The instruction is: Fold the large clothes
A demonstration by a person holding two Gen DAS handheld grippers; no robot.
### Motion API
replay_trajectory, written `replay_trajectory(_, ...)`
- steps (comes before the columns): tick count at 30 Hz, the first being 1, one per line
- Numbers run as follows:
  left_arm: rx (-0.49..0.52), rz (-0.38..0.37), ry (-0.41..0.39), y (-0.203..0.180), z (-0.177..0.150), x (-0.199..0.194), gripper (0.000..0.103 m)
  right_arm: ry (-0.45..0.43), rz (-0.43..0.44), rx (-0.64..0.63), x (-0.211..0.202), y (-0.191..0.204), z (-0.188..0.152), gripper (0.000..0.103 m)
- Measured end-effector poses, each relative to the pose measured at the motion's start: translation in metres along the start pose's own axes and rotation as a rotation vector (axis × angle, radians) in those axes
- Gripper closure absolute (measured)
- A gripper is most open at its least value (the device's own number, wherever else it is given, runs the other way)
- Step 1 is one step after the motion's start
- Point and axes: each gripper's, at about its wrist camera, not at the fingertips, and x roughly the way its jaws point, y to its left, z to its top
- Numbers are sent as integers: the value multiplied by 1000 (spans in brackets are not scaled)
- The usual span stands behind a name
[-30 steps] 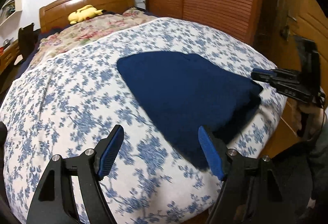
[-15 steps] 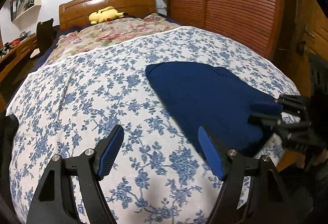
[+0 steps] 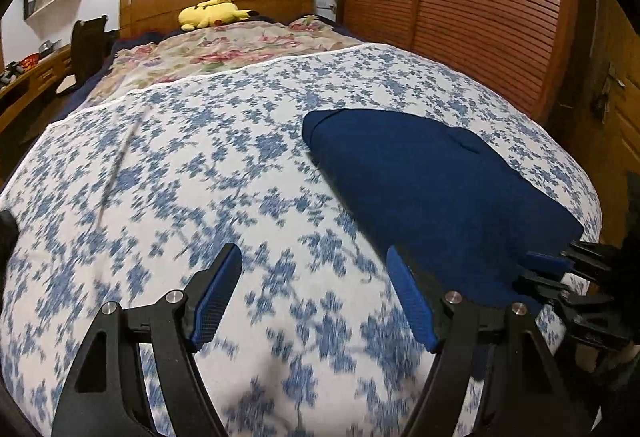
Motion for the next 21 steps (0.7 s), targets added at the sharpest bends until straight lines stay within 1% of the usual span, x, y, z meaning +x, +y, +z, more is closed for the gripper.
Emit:
replay_trajectory(1, 2, -12, -1, -1, 5, 7, 27, 2, -1, 9, -4, -3, 1, 65)
replay_trajectory(3, 5, -31, 1, -4, 15, 19, 27, 7, -2, 17, -13, -10, -3, 61)
replay_trajectory(6, 14, -64, 1, -10, 32, 38, 27, 14, -39, 16, -30, -17, 0, 59)
replay_trajectory(7, 20, -73, 0, -13, 38, 45, 27, 17, -66, 15, -36, -19, 1, 52)
replay_trajectory(9, 26, -88, 0, -16, 48, 56, 27, 15, -123, 20, -43, -25, 2, 45)
replay_trajectory(12, 30, -103, 9, -19, 62, 77, 27, 22, -172, 48, -54, -37, 0, 43)
replay_trajectory(14, 39, -103, 24, -19, 68, 91, 27, 35, -217, 70, -56, -47, -3, 43)
replay_trajectory(16, 43, -98, 39, -19, 72, 104, 27, 56, -239, 104, -53, -55, -6, 43)
replay_trajectory(18, 45, -101, 55, -19, 74, 114, 27, 81, -241, 134, -46, -60, -9, 42)
replay_trajectory(20, 50, -89, 66, -18, 75, 122, 27, 107, -224, 156, -35, -62, -14, 39)
replay_trajectory(21, 54, -83, 74, -18, 75, 127, 27, 120, -226, 162, -29, -62, -17, 35)
